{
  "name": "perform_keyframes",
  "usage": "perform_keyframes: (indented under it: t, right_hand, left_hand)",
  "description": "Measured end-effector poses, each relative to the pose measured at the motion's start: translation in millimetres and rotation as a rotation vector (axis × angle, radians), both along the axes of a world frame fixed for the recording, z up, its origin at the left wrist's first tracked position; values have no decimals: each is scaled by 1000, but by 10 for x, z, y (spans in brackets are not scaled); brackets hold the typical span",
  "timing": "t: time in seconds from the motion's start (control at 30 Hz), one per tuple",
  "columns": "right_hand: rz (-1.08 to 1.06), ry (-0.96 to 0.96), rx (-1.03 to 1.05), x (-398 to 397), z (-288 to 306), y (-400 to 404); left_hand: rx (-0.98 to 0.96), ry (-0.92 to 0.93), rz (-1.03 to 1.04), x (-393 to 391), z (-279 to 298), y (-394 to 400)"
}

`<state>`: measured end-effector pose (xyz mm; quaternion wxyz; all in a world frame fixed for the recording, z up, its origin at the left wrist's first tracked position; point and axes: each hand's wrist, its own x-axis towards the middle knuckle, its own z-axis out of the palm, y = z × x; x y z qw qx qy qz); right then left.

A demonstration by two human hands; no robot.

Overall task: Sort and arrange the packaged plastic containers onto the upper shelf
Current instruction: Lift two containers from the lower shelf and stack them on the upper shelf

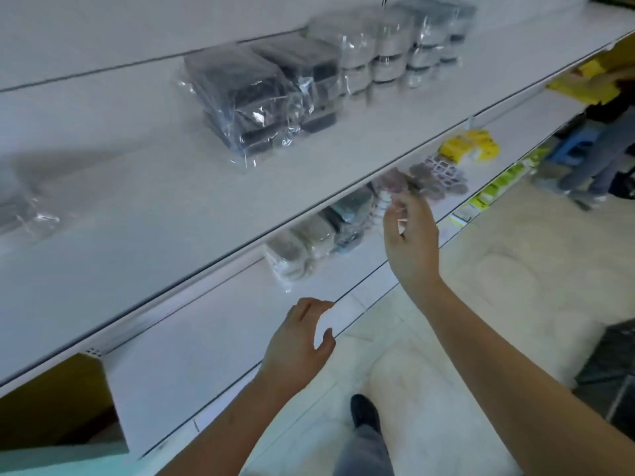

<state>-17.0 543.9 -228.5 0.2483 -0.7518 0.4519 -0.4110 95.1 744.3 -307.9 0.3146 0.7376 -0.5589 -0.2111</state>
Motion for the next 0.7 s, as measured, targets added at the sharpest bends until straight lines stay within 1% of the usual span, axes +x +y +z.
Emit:
perform_keyframes:
  t: [0.1,0.2,0.3,0.43,0.57,0.7]
  right_hand:
    - [131,88,28,101,-344,-466]
    - [283,197,27,288,-708,-894]
    - [443,316,17,488,-1160,-1269]
    - [577,471,74,714,-1747,-1589]
    - [611,539,87,881,-2230,-1684]
    - [606,514,84,1047,-2512,-1748]
  left_hand:
    - [73,-6,120,-37,-293,-370]
    - [151,-25,299,-17,-569,-789]
    - [201,-13,537,52,-835,-1171]
    - [180,70,909,161,-1196,-1578]
    - [158,100,1119,303,-1490,-1941]
    - [159,155,1208,496,-1652,-2249]
